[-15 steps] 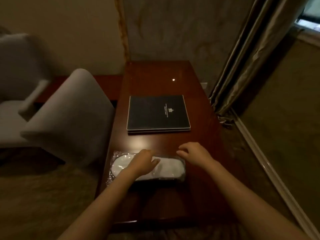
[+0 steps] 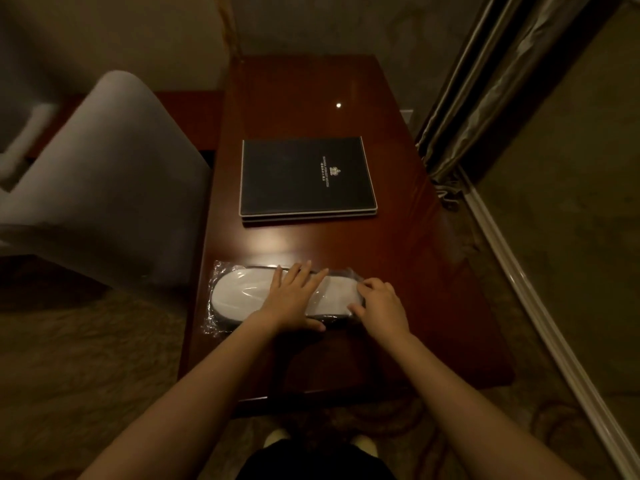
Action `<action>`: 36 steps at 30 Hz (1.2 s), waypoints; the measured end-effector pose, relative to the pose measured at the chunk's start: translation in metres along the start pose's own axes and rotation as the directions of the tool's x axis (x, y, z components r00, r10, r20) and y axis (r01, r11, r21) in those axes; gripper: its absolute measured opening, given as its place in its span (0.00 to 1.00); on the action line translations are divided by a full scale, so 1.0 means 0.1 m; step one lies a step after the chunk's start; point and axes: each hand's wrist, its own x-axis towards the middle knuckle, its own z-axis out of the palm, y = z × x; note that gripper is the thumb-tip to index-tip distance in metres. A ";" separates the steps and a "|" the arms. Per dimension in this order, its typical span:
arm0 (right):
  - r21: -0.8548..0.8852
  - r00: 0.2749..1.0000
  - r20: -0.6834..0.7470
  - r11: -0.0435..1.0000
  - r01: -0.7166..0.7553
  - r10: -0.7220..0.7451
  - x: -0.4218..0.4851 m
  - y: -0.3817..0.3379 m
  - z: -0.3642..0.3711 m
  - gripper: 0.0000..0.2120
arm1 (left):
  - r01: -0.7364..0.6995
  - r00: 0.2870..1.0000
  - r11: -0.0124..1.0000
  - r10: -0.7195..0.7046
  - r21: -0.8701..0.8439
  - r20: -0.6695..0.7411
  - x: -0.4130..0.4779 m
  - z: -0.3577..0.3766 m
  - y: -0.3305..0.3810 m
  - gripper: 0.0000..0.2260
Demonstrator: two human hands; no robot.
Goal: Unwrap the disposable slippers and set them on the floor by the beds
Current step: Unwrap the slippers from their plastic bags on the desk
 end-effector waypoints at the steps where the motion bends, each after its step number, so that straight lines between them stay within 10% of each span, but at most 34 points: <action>1: 0.014 1.000 -0.011 1.000 -0.002 0.002 0.00 0.00 0.03 0.19 | 0.004 1.000 1.000 -0.004 0.021 0.001 0.02 0.02 -0.01 0.49; 24: 0.412 0.917 -0.369 0.911 0.016 0.150 -0.04 -0.06 -0.04 0.07 | -0.018 0.985 1.000 0.022 0.021 -0.170 0.06 -0.16 0.00 0.48; 36: 0.973 0.810 -0.054 0.213 -0.088 0.584 0.07 0.08 -0.38 0.05 | -0.081 0.936 0.993 0.045 -0.090 -0.349 -0.01 -0.45 -0.07 0.47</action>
